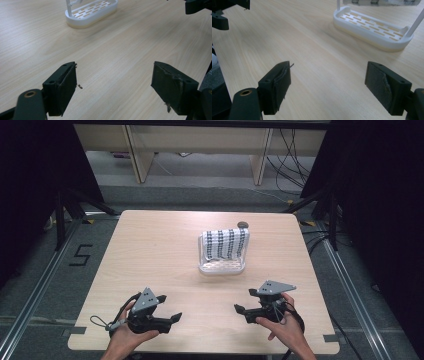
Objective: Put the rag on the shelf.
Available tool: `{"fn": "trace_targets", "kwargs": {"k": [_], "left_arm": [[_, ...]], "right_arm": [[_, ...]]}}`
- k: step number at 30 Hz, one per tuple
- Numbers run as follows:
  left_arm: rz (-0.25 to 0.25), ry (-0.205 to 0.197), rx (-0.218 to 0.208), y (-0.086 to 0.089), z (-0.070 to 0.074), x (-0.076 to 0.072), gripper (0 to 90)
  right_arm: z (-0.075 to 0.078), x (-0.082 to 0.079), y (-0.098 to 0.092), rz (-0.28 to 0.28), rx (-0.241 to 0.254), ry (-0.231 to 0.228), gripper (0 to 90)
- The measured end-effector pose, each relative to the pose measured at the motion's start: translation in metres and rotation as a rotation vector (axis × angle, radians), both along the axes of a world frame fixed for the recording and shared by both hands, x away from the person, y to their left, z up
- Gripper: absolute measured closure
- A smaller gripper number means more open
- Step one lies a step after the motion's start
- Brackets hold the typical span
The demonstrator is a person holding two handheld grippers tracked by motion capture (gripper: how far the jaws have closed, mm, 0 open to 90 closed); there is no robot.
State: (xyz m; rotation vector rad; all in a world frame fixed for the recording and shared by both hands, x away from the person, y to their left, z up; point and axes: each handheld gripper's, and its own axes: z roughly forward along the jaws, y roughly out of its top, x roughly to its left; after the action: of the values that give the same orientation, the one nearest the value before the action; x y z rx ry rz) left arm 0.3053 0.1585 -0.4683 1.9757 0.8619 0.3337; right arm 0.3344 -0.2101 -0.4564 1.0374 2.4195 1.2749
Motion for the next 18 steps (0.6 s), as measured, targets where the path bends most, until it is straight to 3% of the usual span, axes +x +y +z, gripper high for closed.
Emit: {"fn": "trace_targets", "kwargs": {"k": [1, 2, 3, 4, 5, 7, 12, 13, 15, 16, 18], "left_arm": [[-0.003, -0.003, 0.007, 0.0, -0.001, 0.0, 19.6], [-0.012, -0.008, 0.035, 0.0, -0.003, -0.001, 19.5], [-0.004, -0.003, 0.033, -0.001, -0.005, -0.002, 19.5], [-0.007, -0.003, 0.045, -0.001, -0.005, -0.002, 19.4], [-0.026, -0.006, 0.067, 0.0, -0.006, -0.001, 19.4], [-0.016, 0.004, 0.037, -0.003, -0.01, -0.003, 19.3], [-0.033, 0.006, 0.079, -0.004, -0.017, -0.006, 19.3], [-0.031, 0.01, 0.077, -0.004, -0.017, -0.007, 19.3], [-0.026, 0.009, 0.079, -0.005, -0.02, -0.008, 19.3], [-0.021, 0.015, 0.054, -0.008, -0.022, -0.008, 19.3], [-0.025, 0.015, 0.056, -0.008, -0.024, -0.008, 19.3]], "right_arm": [[-0.001, -0.002, 0.001, 0.0, -0.005, 0.014, 22.0], [-0.002, -0.003, 0.001, -0.003, -0.012, 0.009, 22.0], [-0.005, -0.004, -0.001, 0.0, -0.03, -0.007, 22.0], [-0.005, -0.007, 0.0, -0.003, -0.025, 0.014, 22.0], [-0.007, -0.006, -0.001, 0.007, -0.022, 0.002, 22.0], [-0.009, -0.009, -0.003, 0.0, -0.034, 0.004, 22.0], [-0.013, -0.016, -0.005, 0.002, -0.06, 0.019, 21.2], [-0.015, -0.017, -0.006, 0.003, -0.069, 0.012, 21.1], [-0.017, -0.02, -0.006, -0.003, -0.073, 0.041, 20.9], [-0.019, -0.019, -0.007, 0.006, -0.076, 0.016, 20.9], [-0.022, -0.022, -0.007, -0.002, -0.072, 0.045, 20.9]]}}
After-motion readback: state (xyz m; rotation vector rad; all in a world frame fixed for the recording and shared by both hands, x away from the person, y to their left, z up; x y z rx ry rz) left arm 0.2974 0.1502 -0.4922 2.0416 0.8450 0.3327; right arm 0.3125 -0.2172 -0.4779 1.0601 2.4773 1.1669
